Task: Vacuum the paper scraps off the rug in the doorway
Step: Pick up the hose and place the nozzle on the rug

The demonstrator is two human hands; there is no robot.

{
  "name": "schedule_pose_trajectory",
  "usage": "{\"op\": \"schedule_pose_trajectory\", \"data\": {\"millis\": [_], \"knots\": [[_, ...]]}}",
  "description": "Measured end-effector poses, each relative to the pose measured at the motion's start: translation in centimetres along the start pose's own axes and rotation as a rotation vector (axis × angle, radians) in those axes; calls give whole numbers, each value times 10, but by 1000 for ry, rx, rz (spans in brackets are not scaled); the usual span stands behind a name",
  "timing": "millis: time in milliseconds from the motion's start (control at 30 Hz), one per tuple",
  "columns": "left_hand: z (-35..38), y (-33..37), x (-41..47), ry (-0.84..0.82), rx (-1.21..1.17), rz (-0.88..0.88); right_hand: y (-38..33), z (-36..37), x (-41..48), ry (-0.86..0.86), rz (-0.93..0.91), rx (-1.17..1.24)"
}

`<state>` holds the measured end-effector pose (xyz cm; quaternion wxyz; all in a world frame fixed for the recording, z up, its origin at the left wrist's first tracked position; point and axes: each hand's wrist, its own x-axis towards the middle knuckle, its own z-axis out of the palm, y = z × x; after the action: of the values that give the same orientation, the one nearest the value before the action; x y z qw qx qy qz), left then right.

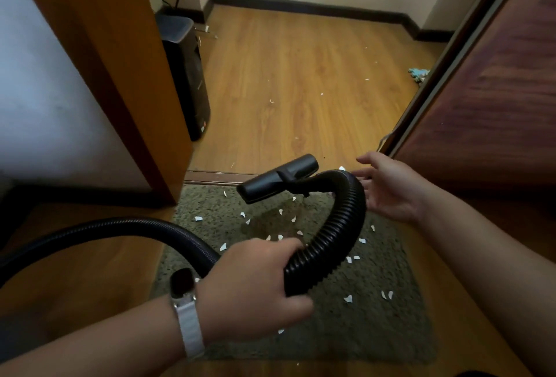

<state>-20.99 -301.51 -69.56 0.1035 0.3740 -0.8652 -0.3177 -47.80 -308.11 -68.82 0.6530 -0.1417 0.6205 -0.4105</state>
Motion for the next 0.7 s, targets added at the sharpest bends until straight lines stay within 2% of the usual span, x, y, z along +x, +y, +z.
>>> {"op": "schedule_pose_trajectory", "data": {"millis": [167, 300, 467, 600, 700], "knots": [[15, 6, -6, -22, 290, 99, -1, 51, 4, -77, 68, -308], [34, -5, -8, -132, 319, 129, 11, 65, 13, -112, 111, -578], [46, -81, -6, -241, 207, 37, 19, 47, 19, -12, -132, -942], [49, -146, -8, -258, 410, 51, 27, 25, 25, -77, -175, -998], [53, -153, -8, -305, 445, 30, 31, 18, 36, -81, -205, -990]]}}
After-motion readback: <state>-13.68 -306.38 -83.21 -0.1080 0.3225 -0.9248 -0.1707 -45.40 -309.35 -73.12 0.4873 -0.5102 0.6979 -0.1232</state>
